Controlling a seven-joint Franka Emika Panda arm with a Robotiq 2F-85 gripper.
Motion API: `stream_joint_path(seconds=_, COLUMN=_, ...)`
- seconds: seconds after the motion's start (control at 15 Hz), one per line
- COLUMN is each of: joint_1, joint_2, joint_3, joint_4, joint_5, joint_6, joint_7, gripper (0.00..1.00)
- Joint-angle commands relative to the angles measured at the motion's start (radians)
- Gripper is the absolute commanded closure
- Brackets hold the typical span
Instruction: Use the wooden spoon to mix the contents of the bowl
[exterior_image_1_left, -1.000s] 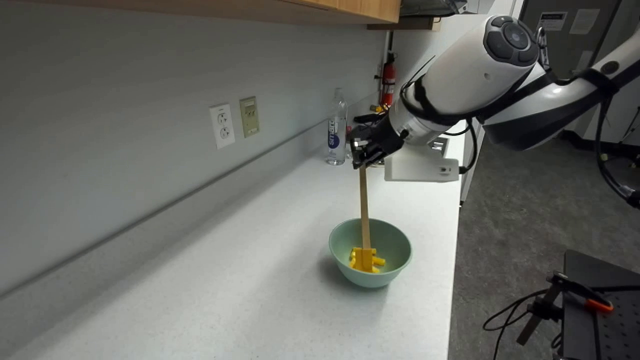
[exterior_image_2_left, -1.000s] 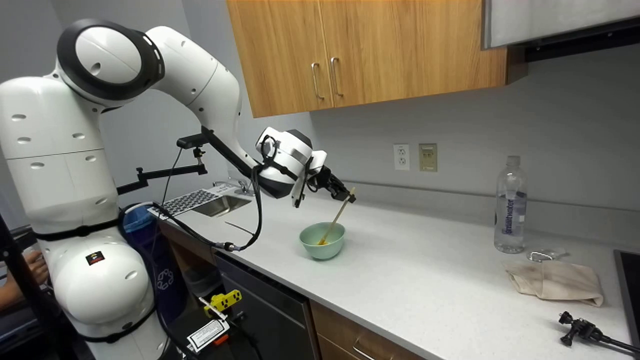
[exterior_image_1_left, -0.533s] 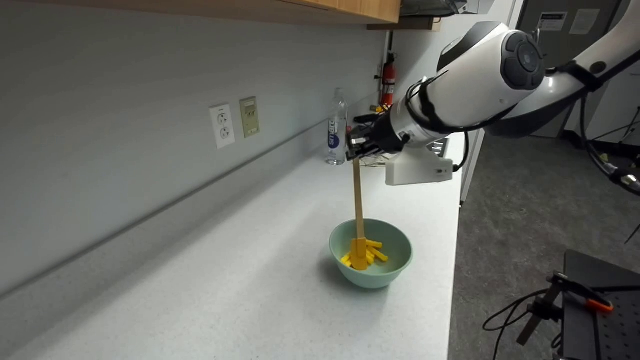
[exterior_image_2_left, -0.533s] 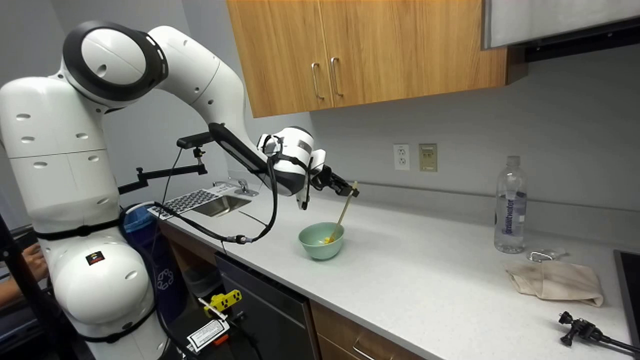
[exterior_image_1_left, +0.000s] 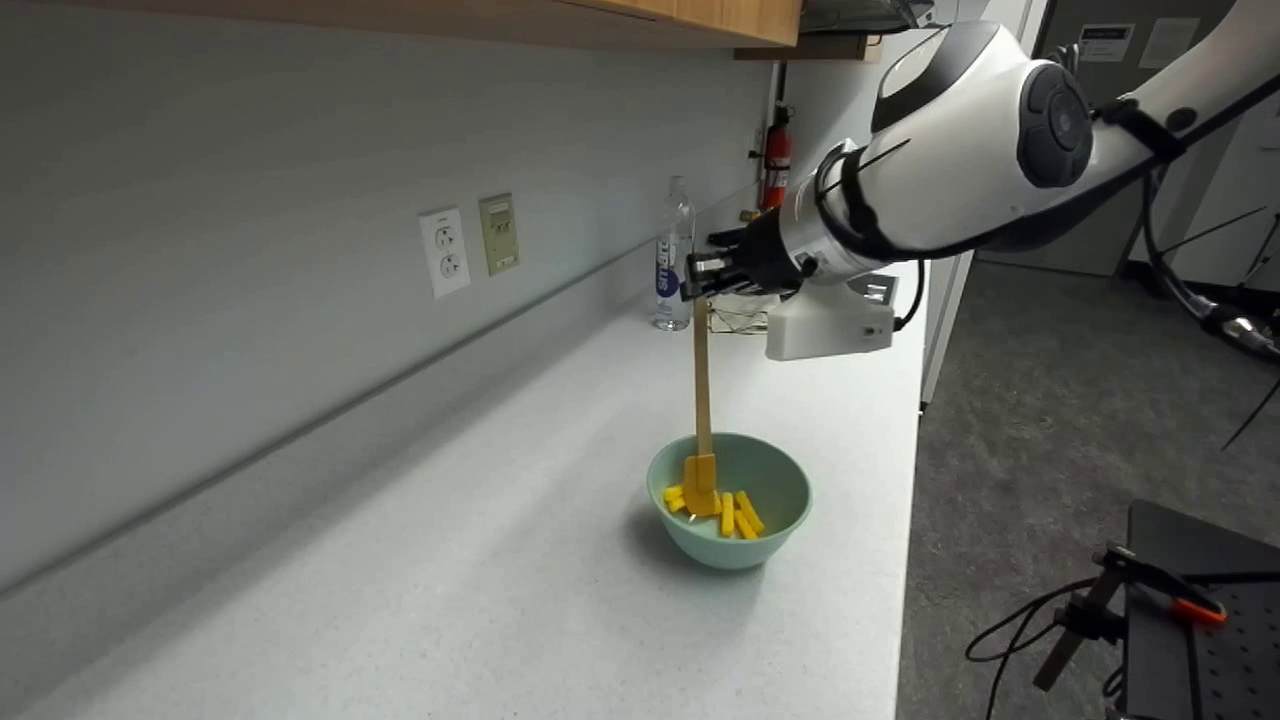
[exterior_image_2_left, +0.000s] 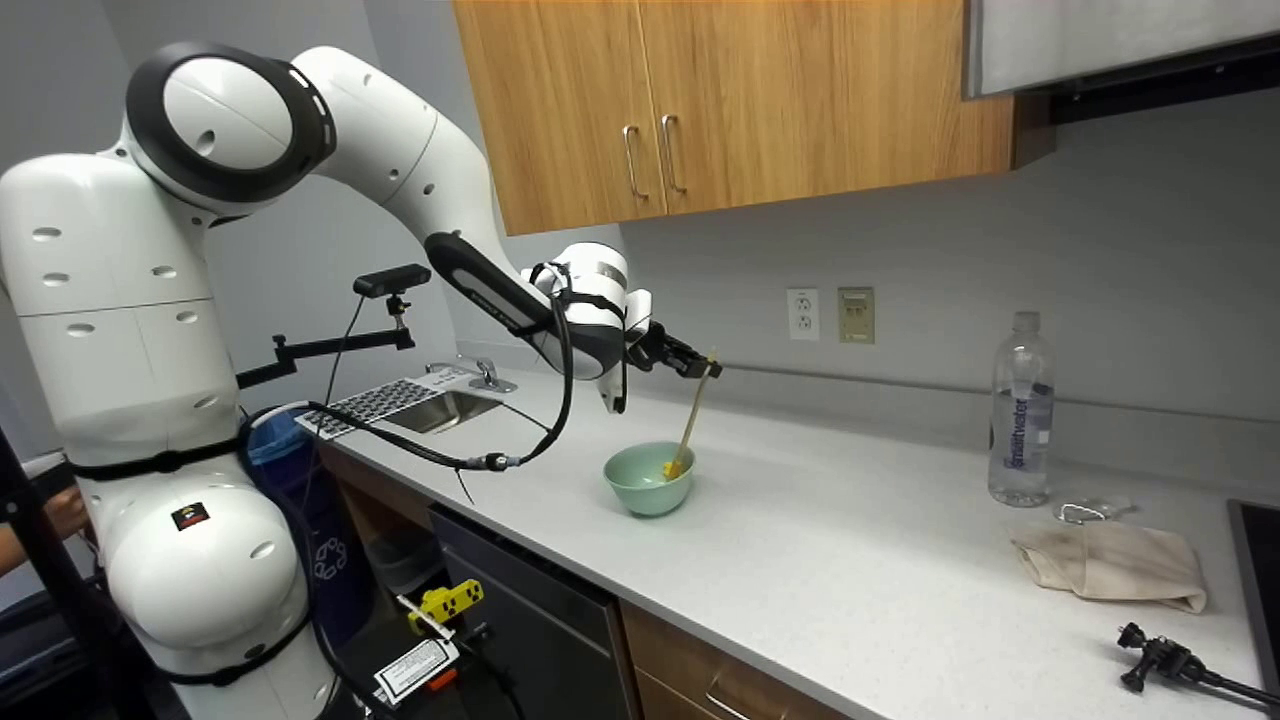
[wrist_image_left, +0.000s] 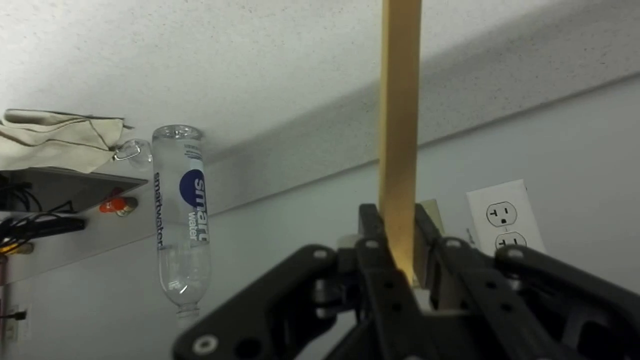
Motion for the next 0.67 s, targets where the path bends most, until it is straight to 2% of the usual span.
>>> stream_joint_path(seconds=0.0, joint_1=-0.022, joint_2=0.004, joint_3=-0.016, joint_4=0.008, joint_5=0.136, joint_6=0.132, joint_7=-0.11, gripper=0.96)
stream_joint_path(seconds=0.13, joint_1=-0.035, joint_2=0.005, joint_3=-0.032, joint_4=-0.011, joint_5=0.27, joint_6=0.224, joint_7=-0.243, gripper=0.96)
stream_joint_path(seconds=0.33, joint_1=-0.043, joint_2=0.014, joint_3=-0.045, joint_4=-0.051, joint_5=0.418, joint_6=0.241, joint_7=-0.419, gripper=0.96)
stream_joint_path(seconds=0.53, joint_1=-0.042, joint_2=0.03, joint_3=-0.046, joint_4=-0.062, joint_5=0.465, joint_6=0.189, joint_7=-0.487, gripper=0.96)
stream_joint_path(seconds=0.6, joint_1=-0.038, joint_2=0.034, joint_3=-0.046, joint_4=-0.049, joint_5=0.442, joint_6=0.169, joint_7=-0.462, gripper=0.96)
